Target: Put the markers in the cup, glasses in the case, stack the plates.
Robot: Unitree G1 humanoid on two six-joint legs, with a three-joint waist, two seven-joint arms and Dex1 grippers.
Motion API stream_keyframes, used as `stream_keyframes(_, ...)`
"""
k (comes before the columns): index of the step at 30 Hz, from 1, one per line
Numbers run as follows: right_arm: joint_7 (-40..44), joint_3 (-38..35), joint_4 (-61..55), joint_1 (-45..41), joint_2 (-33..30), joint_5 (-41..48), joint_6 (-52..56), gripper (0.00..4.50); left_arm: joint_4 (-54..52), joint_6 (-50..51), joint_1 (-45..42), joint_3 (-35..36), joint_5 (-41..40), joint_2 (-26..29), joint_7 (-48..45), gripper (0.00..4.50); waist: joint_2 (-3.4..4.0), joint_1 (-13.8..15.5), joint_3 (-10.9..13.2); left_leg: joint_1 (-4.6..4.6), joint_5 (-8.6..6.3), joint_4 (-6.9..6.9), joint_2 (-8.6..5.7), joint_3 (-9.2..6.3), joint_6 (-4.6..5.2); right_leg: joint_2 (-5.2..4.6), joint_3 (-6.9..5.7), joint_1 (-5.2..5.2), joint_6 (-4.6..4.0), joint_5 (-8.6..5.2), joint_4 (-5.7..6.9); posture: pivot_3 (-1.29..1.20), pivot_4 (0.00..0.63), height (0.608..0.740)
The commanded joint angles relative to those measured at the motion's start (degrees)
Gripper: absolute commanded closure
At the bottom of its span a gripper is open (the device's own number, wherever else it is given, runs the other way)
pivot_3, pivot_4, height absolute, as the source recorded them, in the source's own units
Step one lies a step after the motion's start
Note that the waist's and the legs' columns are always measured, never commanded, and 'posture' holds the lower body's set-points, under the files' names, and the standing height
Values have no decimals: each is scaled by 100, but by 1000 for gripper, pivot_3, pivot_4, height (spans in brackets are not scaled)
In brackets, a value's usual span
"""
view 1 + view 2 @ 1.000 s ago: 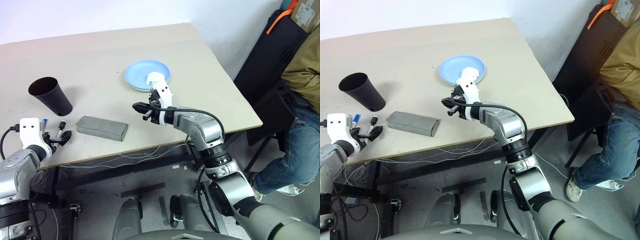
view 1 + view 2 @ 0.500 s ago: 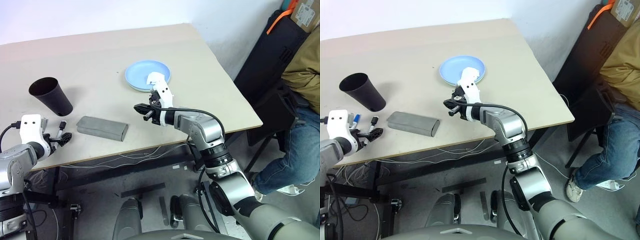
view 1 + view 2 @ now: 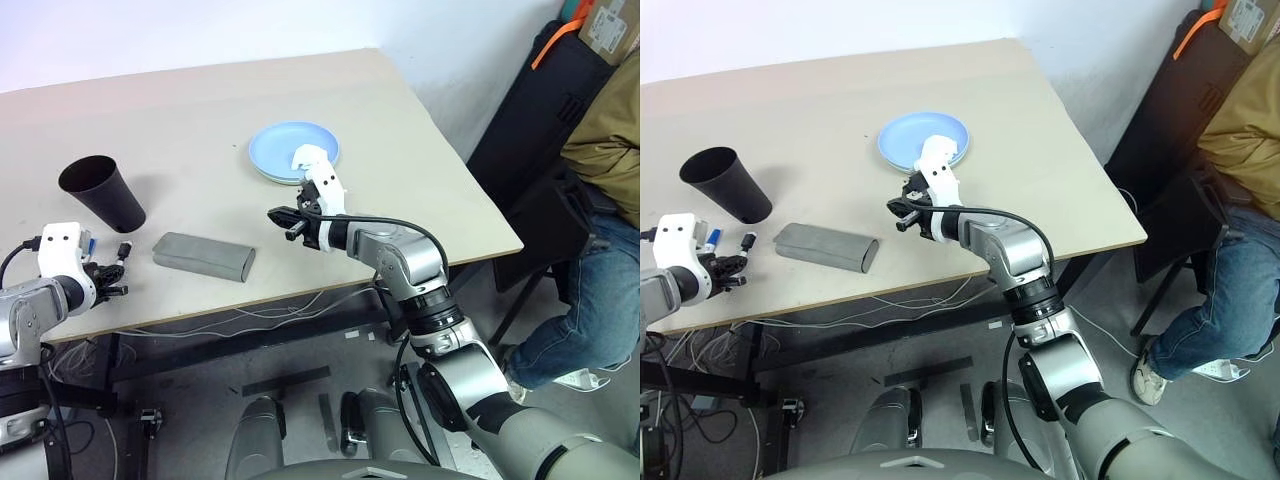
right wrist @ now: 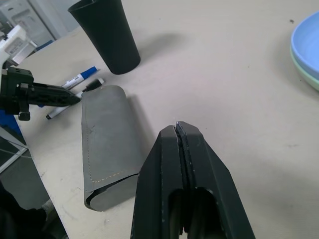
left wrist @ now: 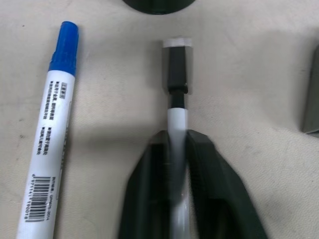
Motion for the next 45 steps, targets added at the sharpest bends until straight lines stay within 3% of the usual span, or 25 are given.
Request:
stream_keyframes(1, -7, 26, -78, -33, 49, 39, -65, 4500, 62, 167, 68, 16, 25, -78, 34, 4487, 0, 1, 0, 0, 0, 0, -1, 1, 0, -1, 2, 0, 0, 0, 0, 0, 150, 706)
stream_keyframes(8, 68, 127, -93, -5, 45, 50, -77, 4500, -767, 128, 350, 544, -225, -194, -59, 4487, -5, -10, -1, -7, 0, 1, -3, 5, -1, -3, 5, -3, -1, 0, -2, 0, 150, 706)
stream_keyframes(17, 221, 301, 120, -29, 87, 10, -194, 4500, -2507, -225, 1154, 1655, -1338, -698, -669, 4487, -9, -1, -2, -15, 0, 3, -2, 1, -1, -4, 2, -8, -5, 3, -2, 0, 150, 706)
stream_keyframes(22, 282, 329, 264, -114, 160, 14, -293, 4500, -2903, -1173, 1128, 2027, -1478, -925, -710, 4487, -8, 12, -2, -15, 0, 9, -2, -4, 0, -1, 1, -6, -2, 1, -1, 0, 150, 706)
stream_keyframes(26, 322, 339, 323, -152, 195, 16, -344, 4500, -2882, -2177, 869, 1896, -1241, -1022, -699, 4487, -9, 16, -2, -16, 0, 18, -2, -5, 0, 0, -1, -1, -2, 2, -1, 0, 150, 706)
stream_keyframes(34, 266, 297, 379, -168, 177, -16, -369, 4500, -1070, -4966, -298, 898, 355, -1036, -365, 4487, -11, 22, -3, -17, 1, 17, -2, -5, 0, 3, -1, -2, -2, 2, 0, 0, 150, 706)
stream_keyframes(45, 80, 196, 350, -103, 37, -84, -331, 4500, 3063, -7917, -2856, -6, 1707, -741, 381, 4487, -18, -5, -6, -24, 2, 18, -3, 1, 2, 2, -3, -6, -18, 15, 2, 0, 150, 706)
